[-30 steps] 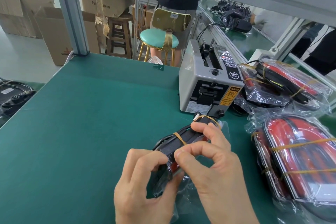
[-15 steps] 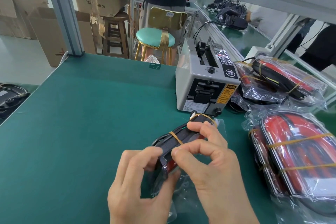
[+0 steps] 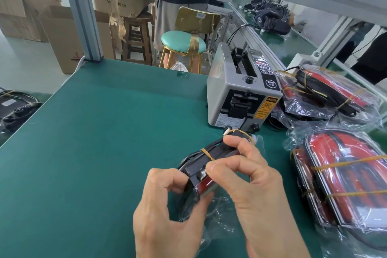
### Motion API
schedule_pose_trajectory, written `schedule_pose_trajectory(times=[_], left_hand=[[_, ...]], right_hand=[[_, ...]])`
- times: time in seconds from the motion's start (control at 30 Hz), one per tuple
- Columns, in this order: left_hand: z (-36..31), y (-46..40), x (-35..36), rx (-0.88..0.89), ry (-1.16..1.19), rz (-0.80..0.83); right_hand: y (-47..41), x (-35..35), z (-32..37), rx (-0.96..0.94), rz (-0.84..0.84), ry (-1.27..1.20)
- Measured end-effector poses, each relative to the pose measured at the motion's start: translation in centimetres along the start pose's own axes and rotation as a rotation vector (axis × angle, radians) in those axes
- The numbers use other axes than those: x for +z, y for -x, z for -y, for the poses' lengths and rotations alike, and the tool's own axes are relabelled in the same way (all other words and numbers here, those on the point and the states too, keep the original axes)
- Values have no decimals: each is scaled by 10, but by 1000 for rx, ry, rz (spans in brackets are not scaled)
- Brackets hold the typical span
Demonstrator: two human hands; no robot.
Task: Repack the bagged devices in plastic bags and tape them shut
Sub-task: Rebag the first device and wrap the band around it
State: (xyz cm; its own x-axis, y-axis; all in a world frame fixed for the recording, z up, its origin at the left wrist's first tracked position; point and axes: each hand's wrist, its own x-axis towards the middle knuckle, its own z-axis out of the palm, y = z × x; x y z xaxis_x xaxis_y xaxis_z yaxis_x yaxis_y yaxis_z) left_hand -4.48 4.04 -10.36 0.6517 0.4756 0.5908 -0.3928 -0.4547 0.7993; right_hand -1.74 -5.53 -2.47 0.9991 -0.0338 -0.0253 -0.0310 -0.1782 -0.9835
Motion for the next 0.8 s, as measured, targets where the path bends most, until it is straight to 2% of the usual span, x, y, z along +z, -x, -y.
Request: schedule_pose_trajectory(times=[0.8], left_hand=[[-8,-3,1,26,-22,-19]], right_hand=[[-6,-5,-5,-40,94,70]])
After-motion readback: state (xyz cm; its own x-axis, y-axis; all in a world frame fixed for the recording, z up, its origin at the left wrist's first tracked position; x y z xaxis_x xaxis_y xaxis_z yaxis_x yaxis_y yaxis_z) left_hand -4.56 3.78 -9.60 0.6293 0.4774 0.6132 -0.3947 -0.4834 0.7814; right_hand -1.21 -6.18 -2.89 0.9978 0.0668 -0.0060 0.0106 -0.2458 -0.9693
